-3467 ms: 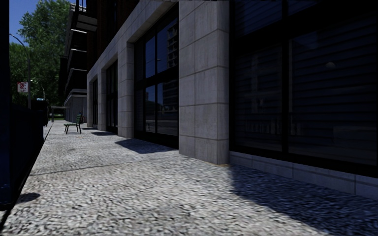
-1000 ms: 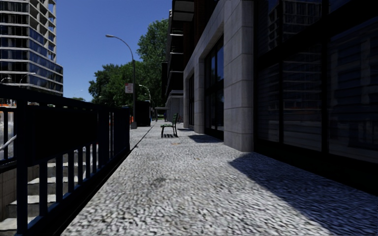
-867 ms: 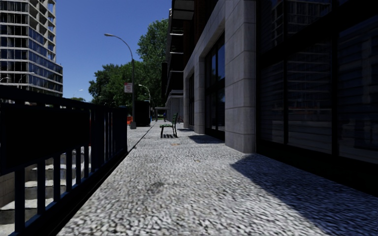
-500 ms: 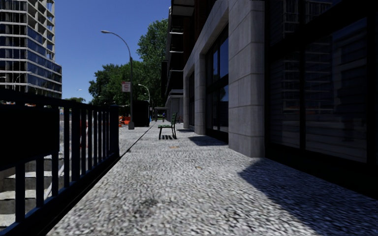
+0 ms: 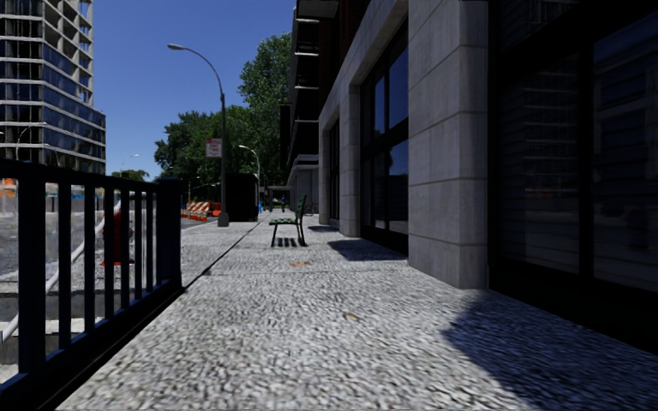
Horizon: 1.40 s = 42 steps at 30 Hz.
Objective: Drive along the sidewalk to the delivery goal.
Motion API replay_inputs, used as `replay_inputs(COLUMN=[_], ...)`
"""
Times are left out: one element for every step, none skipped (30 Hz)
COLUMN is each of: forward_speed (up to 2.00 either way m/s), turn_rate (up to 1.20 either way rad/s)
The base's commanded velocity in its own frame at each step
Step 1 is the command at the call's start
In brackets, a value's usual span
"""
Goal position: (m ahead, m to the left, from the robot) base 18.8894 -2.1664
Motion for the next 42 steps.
replay_inputs(forward_speed=[1.31,1.31,1.31,1.31,1.31,1.31,1.31,1.31,1.31,1.31,1.31,1.31,1.31,1.31,1.31,1.31,1.31,1.31,1.31,1.31,1.31,1.31,1.31,1.31,1.31,1.31,1.31,1.31,1.31,1.31,1.31,1.31,1.31,1.31,1.31,1.31,1.31,1.31,1.31,1.31,1.31,1.31], turn_rate=[0.09,0.09,0.09,0.09,0.09,0.09,0.09,0.09,0.09,0.09,0.09,0.09,0.09,0.09,0.09,0.09,0.09,0.09,0.09,0.09,0.09,0.09,0.09,0.09,0.09,0.08,0.08,0.08,0.08,0.08,0.08,0.08,0.08,0.08,0.08,0.08,0.16,0.21,0.3,0.35,0.35,0.44])
